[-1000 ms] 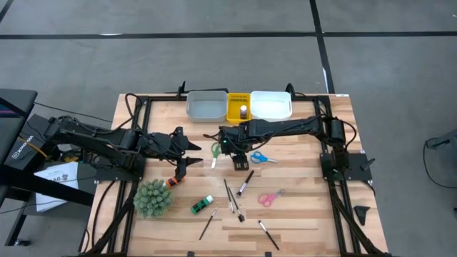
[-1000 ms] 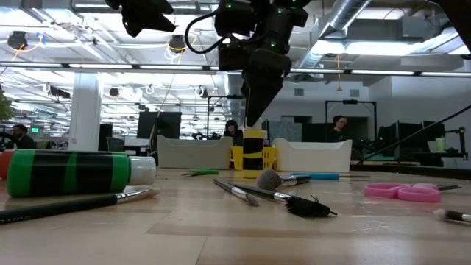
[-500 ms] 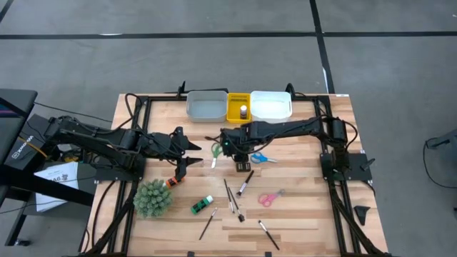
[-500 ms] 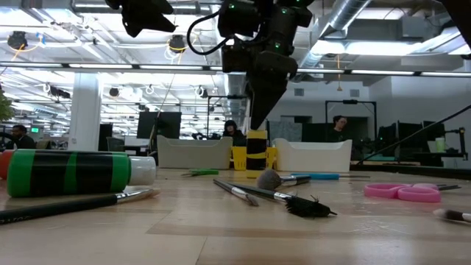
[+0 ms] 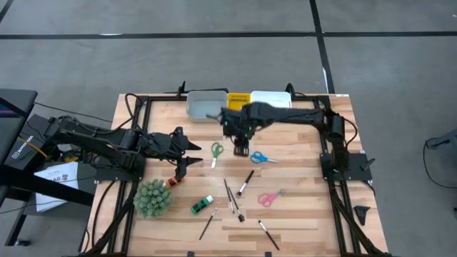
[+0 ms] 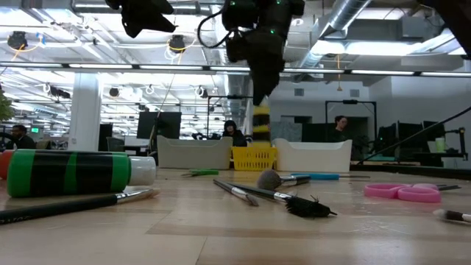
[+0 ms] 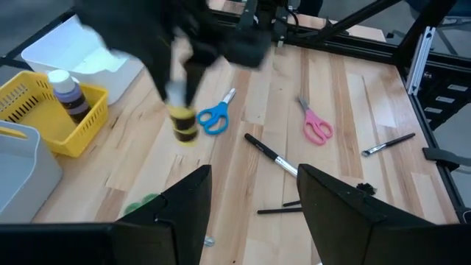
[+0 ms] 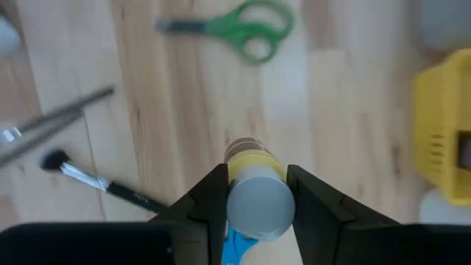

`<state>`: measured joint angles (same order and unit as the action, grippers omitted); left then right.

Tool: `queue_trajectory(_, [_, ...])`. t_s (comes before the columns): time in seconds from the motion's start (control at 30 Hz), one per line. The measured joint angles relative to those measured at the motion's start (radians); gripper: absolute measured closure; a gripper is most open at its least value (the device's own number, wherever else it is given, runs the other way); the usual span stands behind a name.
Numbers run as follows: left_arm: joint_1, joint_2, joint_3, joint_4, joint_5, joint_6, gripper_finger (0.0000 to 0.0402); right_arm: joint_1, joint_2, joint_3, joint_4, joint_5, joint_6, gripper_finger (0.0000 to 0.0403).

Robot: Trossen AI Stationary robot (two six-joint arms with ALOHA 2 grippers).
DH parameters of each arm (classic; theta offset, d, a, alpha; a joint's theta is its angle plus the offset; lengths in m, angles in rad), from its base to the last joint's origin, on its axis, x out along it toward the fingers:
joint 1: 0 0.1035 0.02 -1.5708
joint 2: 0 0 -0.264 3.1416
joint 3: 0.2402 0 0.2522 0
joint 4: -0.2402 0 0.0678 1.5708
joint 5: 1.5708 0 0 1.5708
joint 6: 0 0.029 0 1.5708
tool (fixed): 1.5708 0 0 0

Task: Pick & Place Paint Supplies
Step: Put the yellow paint bottle into the yellow bin

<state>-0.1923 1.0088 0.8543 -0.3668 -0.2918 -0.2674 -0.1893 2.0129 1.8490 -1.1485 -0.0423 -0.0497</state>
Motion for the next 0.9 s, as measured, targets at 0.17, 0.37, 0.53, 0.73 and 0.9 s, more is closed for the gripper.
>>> queue_trajectory(0.17, [0.000, 0.000, 0.000, 0.000, 0.000, 0.000, 0.0207, -0.102, -0.001, 0.136, -0.036, -0.020, 0.009, 0.0292])
queue_trajectory(0.37, [0.000, 0.000, 0.000, 0.000, -0.020, -0.001, 0.0207, -0.237, -0.002, 0.279, -0.087, -0.020, 0.008, 0.0292])
queue_trajectory(0.53, [0.009, 0.000, 0.000, 0.000, -0.047, -0.001, 0.0207, -0.348, -0.002, 0.343, -0.089, -0.020, 0.016, 0.0292])
queue_trajectory(0.73, [0.035, 0.000, 0.000, 0.000, -0.066, -0.003, 0.0207, -0.441, 0.006, 0.399, -0.039, -0.020, 0.016, 0.0292])
queue_trajectory(0.9, [0.055, 0.000, 0.000, 0.014, -0.076, -0.003, 0.0207, -0.485, 0.005, 0.423, 0.028, -0.019, 0.016, 0.0292])
